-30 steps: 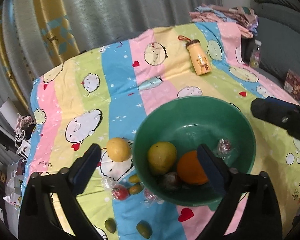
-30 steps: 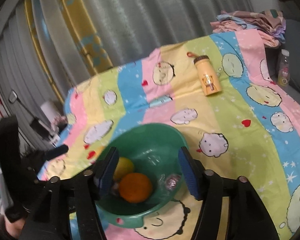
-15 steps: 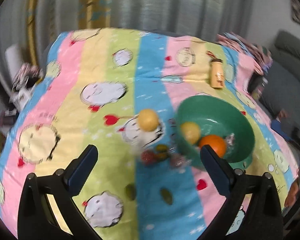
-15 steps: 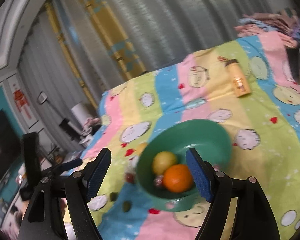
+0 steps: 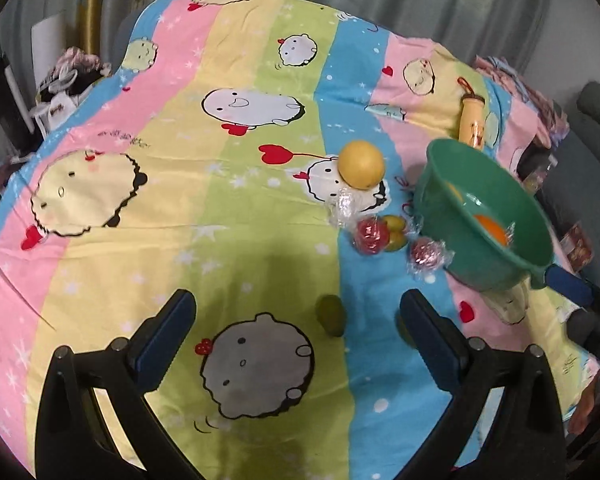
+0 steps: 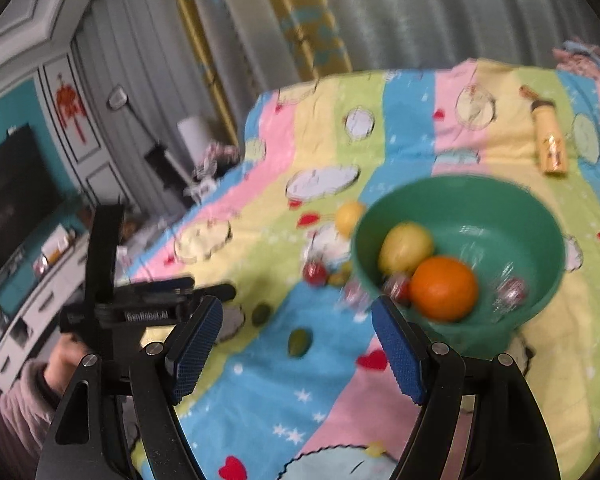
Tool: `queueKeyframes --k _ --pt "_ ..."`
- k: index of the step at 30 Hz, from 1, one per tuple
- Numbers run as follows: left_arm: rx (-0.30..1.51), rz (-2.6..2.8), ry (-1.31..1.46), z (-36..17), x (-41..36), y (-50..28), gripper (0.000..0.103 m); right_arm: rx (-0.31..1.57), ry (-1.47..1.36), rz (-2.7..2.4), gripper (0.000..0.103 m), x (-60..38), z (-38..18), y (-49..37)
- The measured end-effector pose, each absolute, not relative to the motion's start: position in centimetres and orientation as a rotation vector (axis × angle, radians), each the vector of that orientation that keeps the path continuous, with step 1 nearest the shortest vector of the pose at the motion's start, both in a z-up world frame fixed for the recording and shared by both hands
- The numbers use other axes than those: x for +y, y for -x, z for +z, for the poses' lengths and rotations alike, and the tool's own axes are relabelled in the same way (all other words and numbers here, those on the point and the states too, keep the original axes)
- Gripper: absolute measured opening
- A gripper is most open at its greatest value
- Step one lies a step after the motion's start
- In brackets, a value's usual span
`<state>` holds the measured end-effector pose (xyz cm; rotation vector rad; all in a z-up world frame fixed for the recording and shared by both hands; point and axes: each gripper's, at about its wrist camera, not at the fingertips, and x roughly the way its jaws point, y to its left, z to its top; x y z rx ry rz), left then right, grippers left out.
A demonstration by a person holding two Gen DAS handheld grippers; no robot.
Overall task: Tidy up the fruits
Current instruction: 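Move the right tool back to the loose fruits beside the basin, then close the right gripper on the small green fruit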
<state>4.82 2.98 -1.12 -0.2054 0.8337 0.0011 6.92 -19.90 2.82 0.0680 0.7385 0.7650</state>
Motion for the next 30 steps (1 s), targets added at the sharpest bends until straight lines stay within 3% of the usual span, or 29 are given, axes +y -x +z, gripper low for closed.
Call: queueKeyframes --k 6,13,24,27,30 --pt "0.856 0.013 0.069 -2.7 1.9 -5.4 0.1 0.832 0.003 0.796 0.078 -16.9 -0.3 -7.3" --pt "0.893 -0.038 0.02 -4.2 1.0 -6.4 0.084 0.941 0.051 0.767 0.076 -15.3 -3.4 -8.7" --pt "0.929 -0.077 0.084 -5.1 0.7 -7.4 0.053 0.96 0.094 0.769 0.053 -13.4 -4.2 -9.6" --pt "0.933 -0.083 0.085 -5.3 0.7 -7.4 0.05 0.962 0.112 0.76 0.048 -12.9 -4.3 -9.9" --pt "0.932 -0.093 0.073 -5.3 0.6 -7.4 0.041 0.959 0.14 0.749 0.042 -12.5 -4.4 -10.1"
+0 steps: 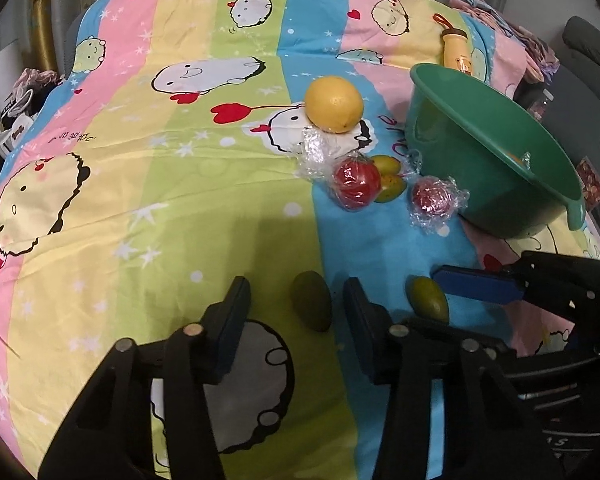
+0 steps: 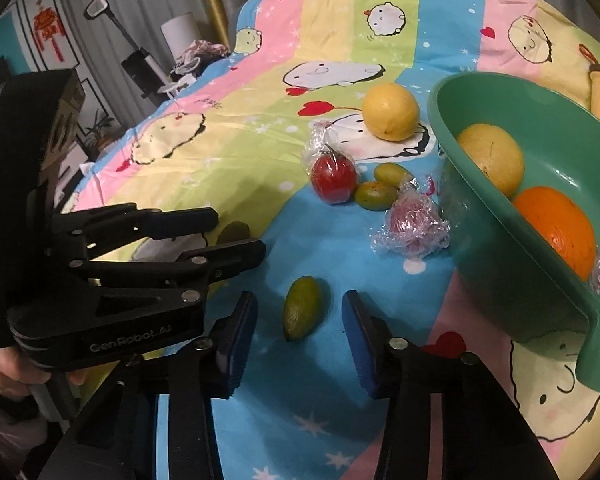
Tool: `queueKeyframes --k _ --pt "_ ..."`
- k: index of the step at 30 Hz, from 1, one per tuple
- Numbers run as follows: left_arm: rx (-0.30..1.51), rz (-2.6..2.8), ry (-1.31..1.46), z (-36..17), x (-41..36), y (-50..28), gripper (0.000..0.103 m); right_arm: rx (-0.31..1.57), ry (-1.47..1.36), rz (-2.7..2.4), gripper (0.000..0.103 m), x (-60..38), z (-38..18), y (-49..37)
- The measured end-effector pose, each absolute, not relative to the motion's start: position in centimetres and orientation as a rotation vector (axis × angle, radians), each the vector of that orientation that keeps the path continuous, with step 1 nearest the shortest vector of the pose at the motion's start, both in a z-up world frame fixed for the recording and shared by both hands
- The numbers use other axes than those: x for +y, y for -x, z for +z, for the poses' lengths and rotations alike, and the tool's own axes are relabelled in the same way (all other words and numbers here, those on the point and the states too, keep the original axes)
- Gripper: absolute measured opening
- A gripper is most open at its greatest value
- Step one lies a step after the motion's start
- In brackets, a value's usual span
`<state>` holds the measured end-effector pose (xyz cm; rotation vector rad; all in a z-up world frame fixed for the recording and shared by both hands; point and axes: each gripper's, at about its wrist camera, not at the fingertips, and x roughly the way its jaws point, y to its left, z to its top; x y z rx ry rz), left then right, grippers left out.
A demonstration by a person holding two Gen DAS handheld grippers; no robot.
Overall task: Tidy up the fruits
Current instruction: 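Close the right gripper on the small green fruit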
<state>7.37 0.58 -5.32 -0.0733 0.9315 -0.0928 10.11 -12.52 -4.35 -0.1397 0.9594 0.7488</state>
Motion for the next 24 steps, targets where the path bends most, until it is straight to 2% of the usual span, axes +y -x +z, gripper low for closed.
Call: queueKeyframes --k 4,8,10,24 --pt "0.93 -0.099 0.082 -5.3 0.8 -7.3 0.026 0.953 0.162 0.748 0.033 -12.1 -4.4 -10.1" --pt "0.928 -0.113 0.076 -5.4 0.7 -7.1 0.019 0.951 0.147 0.744 0.024 -12.5 -4.5 -10.2" --pt "0.924 -0.117 0.076 -5.3 0.7 -7.0 0.019 0.956 0.121 0.749 0.022 -12.8 -4.5 -10.4" --pt "0.879 -0.105 0.083 -3.6 0.6 -5.6 0.019 0.921 0.07 0.791 0.022 -13.6 -3.0 -9.5"
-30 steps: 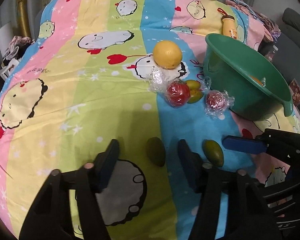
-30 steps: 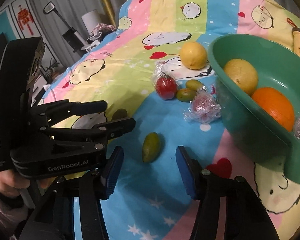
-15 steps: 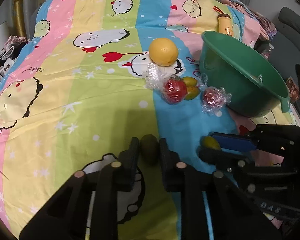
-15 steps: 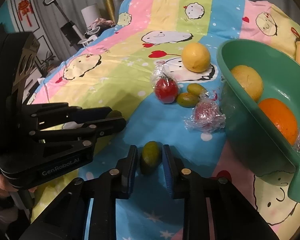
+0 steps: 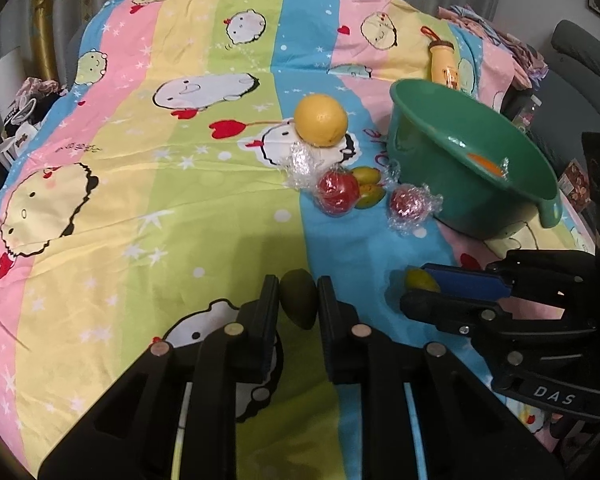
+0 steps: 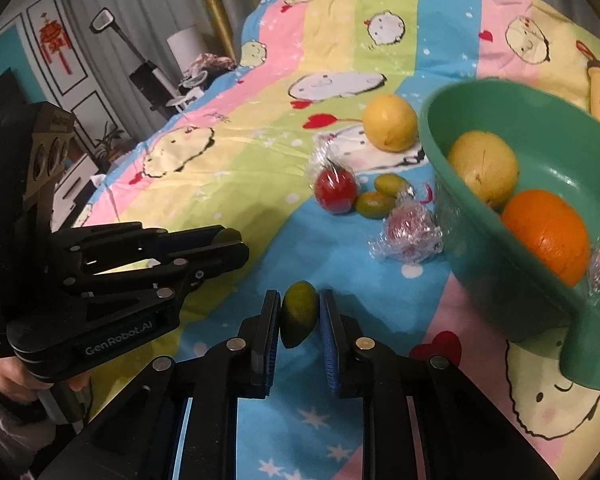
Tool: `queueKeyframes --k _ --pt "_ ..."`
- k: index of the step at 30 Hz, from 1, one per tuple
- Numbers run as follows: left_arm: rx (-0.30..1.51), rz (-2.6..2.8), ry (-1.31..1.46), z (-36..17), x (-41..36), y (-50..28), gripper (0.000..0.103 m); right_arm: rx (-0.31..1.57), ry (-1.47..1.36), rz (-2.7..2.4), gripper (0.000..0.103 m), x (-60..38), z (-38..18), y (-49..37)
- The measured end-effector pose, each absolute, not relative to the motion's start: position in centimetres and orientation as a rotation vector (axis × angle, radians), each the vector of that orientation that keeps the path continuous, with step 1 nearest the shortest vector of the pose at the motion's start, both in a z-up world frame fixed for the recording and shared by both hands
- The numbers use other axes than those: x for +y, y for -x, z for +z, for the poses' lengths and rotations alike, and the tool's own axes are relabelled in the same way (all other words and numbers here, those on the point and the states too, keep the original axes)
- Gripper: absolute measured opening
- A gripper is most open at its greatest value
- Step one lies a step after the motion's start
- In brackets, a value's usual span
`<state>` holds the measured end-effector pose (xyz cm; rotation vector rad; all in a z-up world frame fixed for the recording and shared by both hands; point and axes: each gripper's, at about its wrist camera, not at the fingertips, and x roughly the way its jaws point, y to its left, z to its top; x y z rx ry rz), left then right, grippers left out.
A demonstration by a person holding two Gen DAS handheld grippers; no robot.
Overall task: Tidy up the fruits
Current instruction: 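Close the right gripper on the small green fruit, then carry the green fruit into the green basin and open the right gripper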
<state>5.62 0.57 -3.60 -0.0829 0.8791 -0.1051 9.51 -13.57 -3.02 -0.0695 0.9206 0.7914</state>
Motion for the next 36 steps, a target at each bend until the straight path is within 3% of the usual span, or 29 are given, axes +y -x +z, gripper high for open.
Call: queueKeyframes --k 14,36 --pt "0.759 -0.071 0.02 0.7 -1.1 -3.5 0.019 0.75 -0.034 0.814 0.022 -17.4 2.9 -7.7" --pt "0.69 -0.149 -0.069 6.2 -8.1 -8.0 0.019 0.639 -0.218 0.68 0.022 -26.6 7.4 -12.0"
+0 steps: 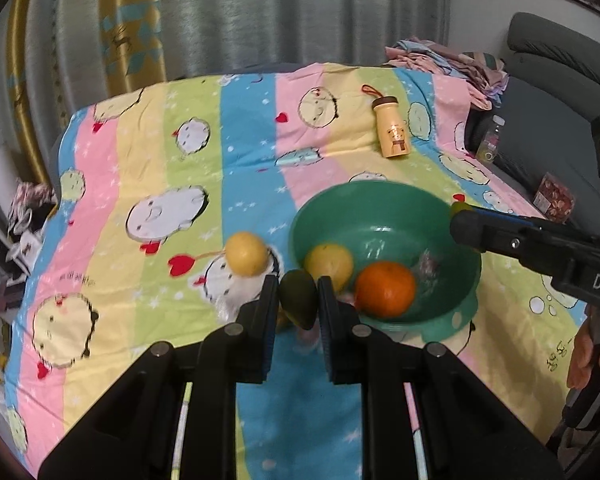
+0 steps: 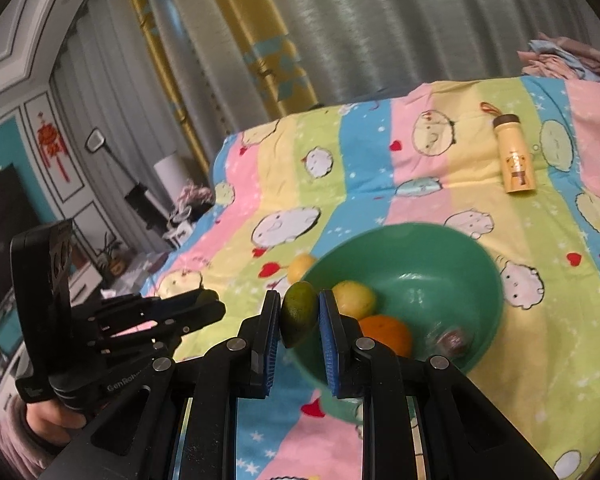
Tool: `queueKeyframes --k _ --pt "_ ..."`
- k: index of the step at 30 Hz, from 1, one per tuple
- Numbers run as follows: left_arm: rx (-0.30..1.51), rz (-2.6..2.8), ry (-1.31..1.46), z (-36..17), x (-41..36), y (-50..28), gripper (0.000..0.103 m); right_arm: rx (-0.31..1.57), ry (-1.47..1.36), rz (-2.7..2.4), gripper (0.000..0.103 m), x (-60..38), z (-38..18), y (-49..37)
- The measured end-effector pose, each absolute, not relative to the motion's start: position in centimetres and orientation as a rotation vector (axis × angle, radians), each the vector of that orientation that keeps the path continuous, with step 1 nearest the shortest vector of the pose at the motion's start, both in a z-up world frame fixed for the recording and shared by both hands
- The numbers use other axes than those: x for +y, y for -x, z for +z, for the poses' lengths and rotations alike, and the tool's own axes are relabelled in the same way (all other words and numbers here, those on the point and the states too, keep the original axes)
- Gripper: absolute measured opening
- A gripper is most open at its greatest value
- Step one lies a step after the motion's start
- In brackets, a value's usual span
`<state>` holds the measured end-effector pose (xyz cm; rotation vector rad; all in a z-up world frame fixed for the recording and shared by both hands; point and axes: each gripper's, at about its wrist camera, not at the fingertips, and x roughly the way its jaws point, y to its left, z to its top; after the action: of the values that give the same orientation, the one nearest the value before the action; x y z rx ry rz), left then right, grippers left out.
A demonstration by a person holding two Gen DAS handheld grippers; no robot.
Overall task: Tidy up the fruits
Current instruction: 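Carry the green fruit into the green basin and open the right gripper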
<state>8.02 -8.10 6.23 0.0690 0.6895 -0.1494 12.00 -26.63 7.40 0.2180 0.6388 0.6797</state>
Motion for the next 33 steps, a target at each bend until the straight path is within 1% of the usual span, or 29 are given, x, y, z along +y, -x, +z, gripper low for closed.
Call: queueKeyframes --k 7,13,19,22,26,27,28,30,33 --pt "0.707 -0.178 -0.098 6.5 -10.3 -10.7 0.019 0.63 -0.22 0.638 0.022 -27.7 8.1 -14.5" --pt "0.75 -0.196 -0.13 5.7 -12.2 -13.5 0.019 0.705 -0.142 0.531 0.022 -27.7 5.3 -16.8" --pt "0.832 -0.218 -0.131 3.6 -13.3 -15.6 0.019 0.782 -0.149 0.515 0.022 -28.1 3.0 -18.4" --pt "0.877 -0.219 -0.118 2.6 -13.5 -16.5 0.019 0.812 -0.128 0.504 0.022 -27.7 2.4 -18.7" --pt "0.884 -0.202 -0.116 2.3 -13.3 -16.5 0.019 0.83 -0.112 0.49 0.022 -27.3 2.1 -18.7" --pt "0.883 -0.201 -0.112 2.4 -13.2 -16.4 0.022 0.826 -0.111 0.487 0.022 -27.3 2.2 -18.6" --pt "0.881 -0.197 -0.108 2.5 -13.0 -16.4 0.031 0.824 -0.11 0.478 0.022 -27.3 2.2 -18.6" --pt "0.873 -0.192 -0.096 2.7 -12.7 -16.3 0.041 0.822 -0.11 0.472 0.023 -27.3 2.4 -18.4" --pt "0.865 -0.182 -0.089 2.9 -12.3 -16.2 0.042 0.82 -0.112 0.469 0.023 -27.3 2.5 -18.3"
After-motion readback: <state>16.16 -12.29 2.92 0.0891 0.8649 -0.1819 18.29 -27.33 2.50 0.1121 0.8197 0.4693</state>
